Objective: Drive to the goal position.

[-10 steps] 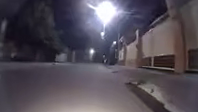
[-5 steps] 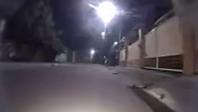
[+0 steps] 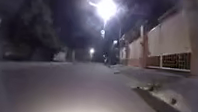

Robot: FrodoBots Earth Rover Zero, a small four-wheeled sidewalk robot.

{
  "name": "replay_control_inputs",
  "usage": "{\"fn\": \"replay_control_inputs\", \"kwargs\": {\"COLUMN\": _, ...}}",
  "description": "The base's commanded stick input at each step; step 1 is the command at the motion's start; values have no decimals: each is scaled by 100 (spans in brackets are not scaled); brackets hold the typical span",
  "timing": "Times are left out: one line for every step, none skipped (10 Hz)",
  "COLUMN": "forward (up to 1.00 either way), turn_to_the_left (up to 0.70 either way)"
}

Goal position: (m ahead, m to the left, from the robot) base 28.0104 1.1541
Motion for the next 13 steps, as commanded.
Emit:
{"fn": "replay_control_inputs", "kwargs": {"forward": 70, "turn_to_the_left": -6}}
{"fn": "replay_control_inputs", "kwargs": {"forward": 70, "turn_to_the_left": 0}}
{"fn": "replay_control_inputs", "kwargs": {"forward": 70, "turn_to_the_left": 0}}
{"fn": "replay_control_inputs", "kwargs": {"forward": 70, "turn_to_the_left": -15}}
{"fn": "replay_control_inputs", "kwargs": {"forward": 70, "turn_to_the_left": -35}}
{"fn": "replay_control_inputs", "kwargs": {"forward": 70, "turn_to_the_left": -35}}
{"fn": "replay_control_inputs", "kwargs": {"forward": 70, "turn_to_the_left": -33}}
{"fn": "replay_control_inputs", "kwargs": {"forward": 70, "turn_to_the_left": -19}}
{"fn": "replay_control_inputs", "kwargs": {"forward": 70, "turn_to_the_left": 0}}
{"fn": "replay_control_inputs", "kwargs": {"forward": 70, "turn_to_the_left": 0}}
{"fn": "replay_control_inputs", "kwargs": {"forward": 70, "turn_to_the_left": 0}}
{"fn": "replay_control_inputs", "kwargs": {"forward": 70, "turn_to_the_left": 0}}
{"fn": "replay_control_inputs", "kwargs": {"forward": 70, "turn_to_the_left": -19}}
